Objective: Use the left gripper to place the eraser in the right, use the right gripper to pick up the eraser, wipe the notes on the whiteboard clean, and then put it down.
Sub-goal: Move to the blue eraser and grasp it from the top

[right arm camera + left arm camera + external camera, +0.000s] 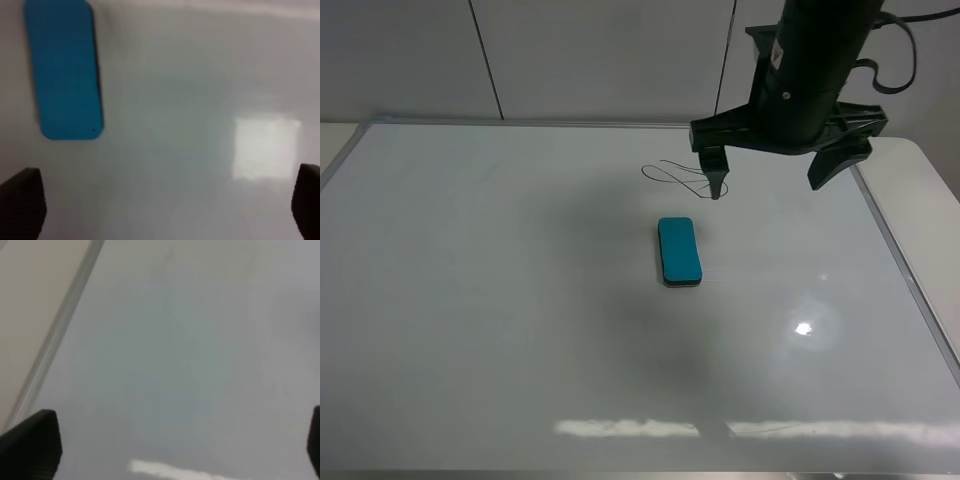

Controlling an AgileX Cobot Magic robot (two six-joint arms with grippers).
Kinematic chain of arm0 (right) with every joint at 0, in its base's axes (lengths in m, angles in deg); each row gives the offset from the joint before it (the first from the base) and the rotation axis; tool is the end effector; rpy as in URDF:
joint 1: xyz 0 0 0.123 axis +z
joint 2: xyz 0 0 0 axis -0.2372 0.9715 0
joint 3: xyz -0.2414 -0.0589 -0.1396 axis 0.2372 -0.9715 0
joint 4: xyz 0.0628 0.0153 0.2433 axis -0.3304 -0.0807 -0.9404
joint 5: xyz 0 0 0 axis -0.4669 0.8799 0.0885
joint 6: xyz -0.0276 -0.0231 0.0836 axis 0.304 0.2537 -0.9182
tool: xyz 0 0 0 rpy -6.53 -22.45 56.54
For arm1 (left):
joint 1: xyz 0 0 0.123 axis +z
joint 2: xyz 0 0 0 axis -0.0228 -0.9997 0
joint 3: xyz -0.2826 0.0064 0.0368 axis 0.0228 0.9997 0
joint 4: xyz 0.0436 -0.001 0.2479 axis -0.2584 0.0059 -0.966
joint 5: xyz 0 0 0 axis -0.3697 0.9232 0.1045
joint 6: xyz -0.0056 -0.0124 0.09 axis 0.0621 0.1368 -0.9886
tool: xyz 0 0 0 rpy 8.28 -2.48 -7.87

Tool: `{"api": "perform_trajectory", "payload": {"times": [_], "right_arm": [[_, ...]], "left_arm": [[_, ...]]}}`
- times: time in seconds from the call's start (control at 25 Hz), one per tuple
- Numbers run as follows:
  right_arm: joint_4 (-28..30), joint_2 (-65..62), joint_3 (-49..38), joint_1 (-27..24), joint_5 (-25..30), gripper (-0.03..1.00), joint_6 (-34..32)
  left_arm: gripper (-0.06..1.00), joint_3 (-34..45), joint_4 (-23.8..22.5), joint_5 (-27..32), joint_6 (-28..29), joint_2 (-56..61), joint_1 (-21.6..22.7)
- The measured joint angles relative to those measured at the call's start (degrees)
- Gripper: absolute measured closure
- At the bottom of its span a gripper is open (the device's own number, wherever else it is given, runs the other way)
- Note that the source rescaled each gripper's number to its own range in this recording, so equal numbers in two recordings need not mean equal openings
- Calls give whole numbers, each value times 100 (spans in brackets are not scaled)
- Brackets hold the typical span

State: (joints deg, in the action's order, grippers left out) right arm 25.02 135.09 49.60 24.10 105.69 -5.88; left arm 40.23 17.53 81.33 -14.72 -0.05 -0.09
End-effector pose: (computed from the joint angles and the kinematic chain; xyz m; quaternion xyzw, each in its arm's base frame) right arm 0.2793 0.1990 0.2638 -0.0622 0.9902 -0.0094 0.1247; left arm -0.0078 0.0090 0.2805 -0.0996 0.8437 -0.0178 0.5272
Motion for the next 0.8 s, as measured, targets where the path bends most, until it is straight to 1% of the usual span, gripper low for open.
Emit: {"api": "perform_trajectory", "payload": {"times": [0.08, 0.16, 0.32, 0.4, 0.48, 0.52, 0.64, 0.8], "right_arm": [[149, 182, 28, 197, -177, 0, -213], [287, 296, 28, 345, -236, 0, -440], [514, 412, -50, 388, -253, 0, -656], [728, 412, -241, 388, -398, 0, -812], [939, 424, -471, 380, -691, 0, -1006], [954, 432, -597, 342, -911, 0, -1102], [740, 441, -913, 162, -1631, 0, -1166], [500, 458, -1207, 41, -2360, 0, -1221]], "left_arm": [[-6, 0, 0, 0, 0, 0, 0], [-6, 0, 0, 0, 0, 0, 0], [-6, 0, 0, 0, 0, 0, 0], [-6, 0, 0, 0, 0, 0, 0], [-6, 0, 0, 0, 0, 0, 0], [-6, 0, 0, 0, 0, 0, 0], [-6, 0, 0, 0, 0, 0, 0], [-6, 0, 0, 0, 0, 0, 0]]}}
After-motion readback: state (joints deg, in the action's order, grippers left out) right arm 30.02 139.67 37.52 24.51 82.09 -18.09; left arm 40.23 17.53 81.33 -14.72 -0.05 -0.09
